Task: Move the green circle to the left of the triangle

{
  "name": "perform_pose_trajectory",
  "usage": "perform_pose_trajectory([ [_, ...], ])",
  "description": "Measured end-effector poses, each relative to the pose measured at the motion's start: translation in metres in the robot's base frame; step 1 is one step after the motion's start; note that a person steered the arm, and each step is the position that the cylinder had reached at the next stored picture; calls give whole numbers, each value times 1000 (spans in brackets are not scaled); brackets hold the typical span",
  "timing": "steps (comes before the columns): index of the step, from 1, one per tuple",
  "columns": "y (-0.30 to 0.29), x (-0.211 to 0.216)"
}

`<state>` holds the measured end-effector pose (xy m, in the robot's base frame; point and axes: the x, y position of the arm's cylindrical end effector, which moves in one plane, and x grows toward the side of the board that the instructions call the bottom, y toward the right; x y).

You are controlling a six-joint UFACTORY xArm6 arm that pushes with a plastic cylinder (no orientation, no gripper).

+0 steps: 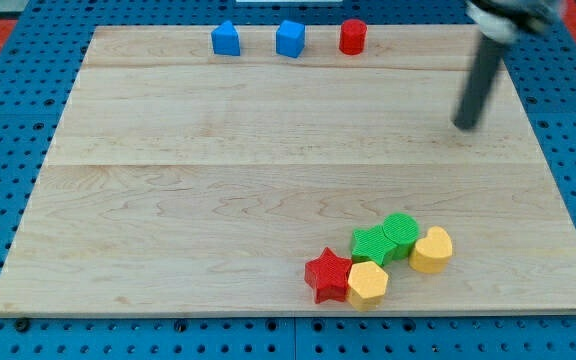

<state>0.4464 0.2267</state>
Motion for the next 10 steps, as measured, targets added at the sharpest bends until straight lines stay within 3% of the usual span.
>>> perform_pose_trajectory([
  [1, 57, 93],
  [2, 80, 148],
  [5, 18, 150],
  [6, -32, 138],
  [8, -150, 87],
  [10, -178, 36],
])
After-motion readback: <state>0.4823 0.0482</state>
